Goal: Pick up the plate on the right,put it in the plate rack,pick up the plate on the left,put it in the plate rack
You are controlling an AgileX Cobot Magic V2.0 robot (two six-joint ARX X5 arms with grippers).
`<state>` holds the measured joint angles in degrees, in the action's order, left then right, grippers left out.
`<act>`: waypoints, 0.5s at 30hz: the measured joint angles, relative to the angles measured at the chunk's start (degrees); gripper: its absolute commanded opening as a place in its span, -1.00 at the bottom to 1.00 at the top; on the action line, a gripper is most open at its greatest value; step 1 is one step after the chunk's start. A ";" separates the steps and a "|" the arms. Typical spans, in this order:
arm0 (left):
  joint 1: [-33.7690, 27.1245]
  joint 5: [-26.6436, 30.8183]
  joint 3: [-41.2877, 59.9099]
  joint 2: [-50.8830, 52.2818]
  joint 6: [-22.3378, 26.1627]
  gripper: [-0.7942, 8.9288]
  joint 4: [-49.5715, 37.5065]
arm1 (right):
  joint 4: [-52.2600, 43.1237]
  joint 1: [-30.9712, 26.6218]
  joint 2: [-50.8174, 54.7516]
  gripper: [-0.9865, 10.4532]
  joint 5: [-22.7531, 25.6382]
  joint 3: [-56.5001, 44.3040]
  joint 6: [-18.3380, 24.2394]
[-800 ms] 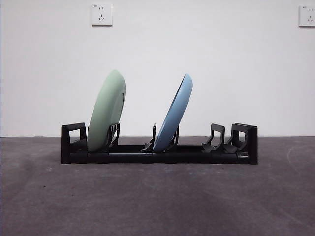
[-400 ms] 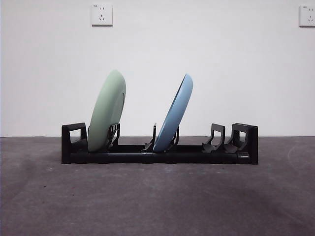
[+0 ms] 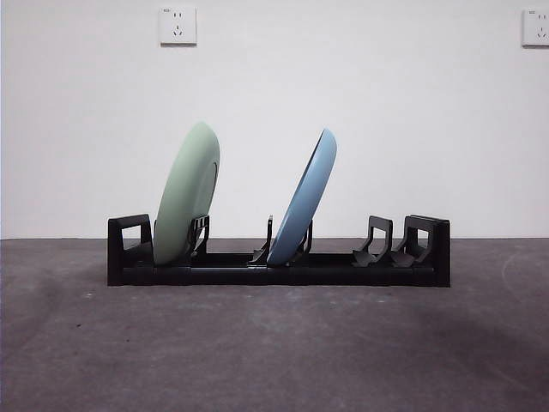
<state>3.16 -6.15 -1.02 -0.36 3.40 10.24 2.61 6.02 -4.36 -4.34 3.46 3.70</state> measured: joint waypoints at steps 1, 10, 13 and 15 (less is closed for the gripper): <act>0.00 0.00 0.00 0.00 0.00 -0.84 0.00 | -0.09 0.00 0.87 -0.83 -0.02 -0.83 -0.07; 0.00 0.00 0.00 0.00 0.00 -0.84 0.00 | 3.52 0.02 4.13 -0.83 -0.07 -2.62 -0.98; 0.00 0.02 0.00 0.00 0.00 -0.84 0.00 | 6.71 0.02 4.11 -0.83 -0.15 -2.62 -1.55; 0.00 0.00 0.00 0.00 0.00 -0.84 0.00 | 6.88 0.02 4.09 -0.83 -0.13 -2.58 -2.95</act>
<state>3.16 -6.15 -1.02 -0.36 3.40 10.24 9.50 6.04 -0.27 -4.47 0.89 0.75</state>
